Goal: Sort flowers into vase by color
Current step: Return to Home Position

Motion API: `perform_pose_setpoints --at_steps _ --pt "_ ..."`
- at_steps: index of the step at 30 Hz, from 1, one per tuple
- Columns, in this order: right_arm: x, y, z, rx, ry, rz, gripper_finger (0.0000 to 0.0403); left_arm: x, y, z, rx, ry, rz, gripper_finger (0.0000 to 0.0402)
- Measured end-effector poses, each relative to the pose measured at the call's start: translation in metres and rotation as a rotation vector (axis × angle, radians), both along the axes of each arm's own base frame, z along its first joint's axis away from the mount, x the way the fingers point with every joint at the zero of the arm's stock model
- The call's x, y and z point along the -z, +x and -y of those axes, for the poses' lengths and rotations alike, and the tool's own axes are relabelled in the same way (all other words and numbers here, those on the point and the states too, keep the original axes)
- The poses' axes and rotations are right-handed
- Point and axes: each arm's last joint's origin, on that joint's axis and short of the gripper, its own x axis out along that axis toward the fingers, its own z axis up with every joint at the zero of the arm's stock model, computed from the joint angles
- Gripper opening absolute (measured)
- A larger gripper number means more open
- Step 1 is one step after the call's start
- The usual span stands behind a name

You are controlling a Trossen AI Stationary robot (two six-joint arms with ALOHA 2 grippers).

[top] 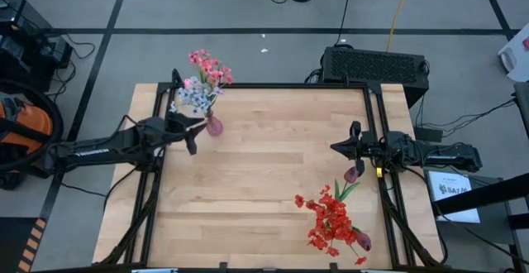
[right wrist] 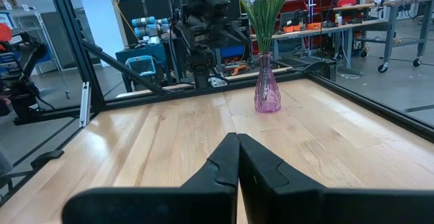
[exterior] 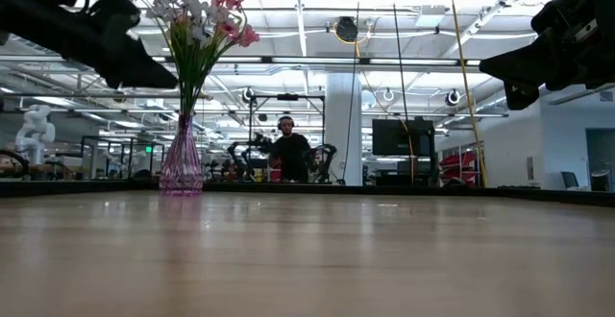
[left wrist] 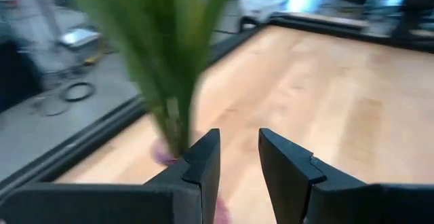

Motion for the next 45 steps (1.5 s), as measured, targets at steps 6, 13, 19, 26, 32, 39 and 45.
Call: perform_pose_setpoints --at_steps 6,13,19,26,32,39,45 --pt "0.0 0.0 0.0 0.0 0.0 0.0 0.0 -0.001 0.001 0.006 0.199 -0.076 0.033 0.0109" --pt "0.0 0.0 0.0 0.0 0.0 0.0 0.0 0.012 0.011 0.016 0.393 -0.081 0.125 0.0109" --pt "0.0 0.0 0.0 0.0 0.0 0.0 0.0 0.027 0.014 0.025 0.461 -0.091 0.188 0.0109" --pt "0.0 0.0 0.0 0.0 0.0 0.0 0.0 0.03 0.014 0.032 0.614 -0.133 0.152 0.0109" --pt "0.0 0.0 0.0 0.0 0.0 0.0 0.0 0.031 0.014 0.031 0.551 -0.195 0.166 0.0109" --pt "0.0 0.0 0.0 0.0 0.0 0.0 0.0 0.032 0.014 0.029 0.512 -0.178 0.154 0.0109" --pt "0.0 0.0 0.0 0.0 0.0 0.0 0.0 0.032 0.014 0.03 0.53 -0.094 0.131 0.0109"
